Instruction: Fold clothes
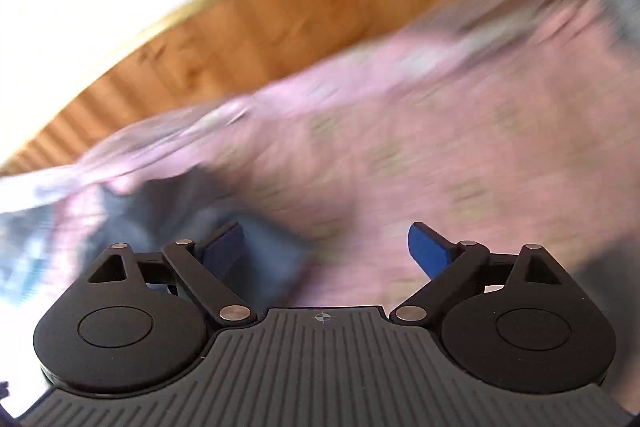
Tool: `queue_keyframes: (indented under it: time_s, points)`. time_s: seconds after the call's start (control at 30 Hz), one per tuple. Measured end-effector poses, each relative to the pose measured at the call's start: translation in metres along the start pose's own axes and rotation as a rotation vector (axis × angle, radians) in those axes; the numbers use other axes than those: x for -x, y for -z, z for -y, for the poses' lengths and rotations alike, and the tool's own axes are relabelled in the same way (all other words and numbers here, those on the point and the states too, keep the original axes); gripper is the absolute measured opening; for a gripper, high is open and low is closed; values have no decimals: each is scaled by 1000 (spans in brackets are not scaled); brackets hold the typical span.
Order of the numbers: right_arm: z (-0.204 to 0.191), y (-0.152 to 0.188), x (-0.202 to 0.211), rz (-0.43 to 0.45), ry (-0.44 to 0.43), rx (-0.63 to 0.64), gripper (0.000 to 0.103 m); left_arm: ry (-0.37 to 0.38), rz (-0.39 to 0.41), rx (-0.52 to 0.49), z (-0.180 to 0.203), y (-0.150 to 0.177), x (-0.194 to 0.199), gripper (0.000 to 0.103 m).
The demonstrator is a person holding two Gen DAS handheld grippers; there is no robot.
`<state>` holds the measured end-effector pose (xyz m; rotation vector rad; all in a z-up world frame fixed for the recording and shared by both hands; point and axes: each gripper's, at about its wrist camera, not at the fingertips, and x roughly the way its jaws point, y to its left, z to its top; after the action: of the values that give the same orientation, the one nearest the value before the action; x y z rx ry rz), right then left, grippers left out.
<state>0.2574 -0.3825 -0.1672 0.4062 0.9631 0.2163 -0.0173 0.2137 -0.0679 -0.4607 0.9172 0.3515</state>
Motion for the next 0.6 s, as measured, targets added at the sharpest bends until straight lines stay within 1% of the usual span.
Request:
queue_keyframes:
  time_s: [0.03, 0.07, 0.1, 0.13, 0.17, 0.2, 0.23, 0.27, 0.33, 0.37, 0.43, 0.5, 0.53, 0.57, 0.6]
  points:
    - [2, -3, -34, -59, -33, -47, 92, 2, -3, 10, 7, -3, -3, 59]
    - [4, -5, -67, -112, -59, -93, 89, 4, -6, 19, 15, -7, -6, 59]
    - [4, -3, -91, -142, -73, -124, 78, 7, -9, 29, 22, -10, -9, 59]
    - [3, 0, -111, -158, -75, -146, 77, 17, -5, 40, 29, -14, -12, 59]
    - [0, 3, -125, -167, -90, -156, 70, 32, 3, 52, 35, -19, -15, 59]
    - [-3, 7, -133, -174, -124, -160, 38, 47, 11, 64, 40, -24, -18, 59]
    - [-7, 11, -137, -183, -165, -164, 16, 66, 21, 63, 48, -32, -22, 59]
    - [-12, 12, -132, -162, -205, -154, 3, 89, 33, 52, 56, -41, -27, 62]
    - [-26, 8, -110, -79, -281, -111, 1, 119, 61, 11, 76, -64, -41, 66]
    - [-33, 6, -93, -34, -303, -84, 1, 128, 67, -25, 86, -76, -54, 68]
    - [-43, 3, -41, 73, -350, -42, 0, 137, 70, -113, 108, -100, -85, 71]
    - [-56, 4, 29, 218, -381, 49, 0, 159, 34, -178, 128, -122, -123, 71]
    - [-64, 8, 66, 294, -375, 122, 0, 176, 13, -200, 138, -130, -142, 71]
    - [-71, 16, 92, 334, -336, 195, 0, 194, -7, -223, 147, -138, -162, 72]
    - [-75, 26, 111, 353, -278, 260, 0, 212, -27, -245, 156, -146, -181, 73]
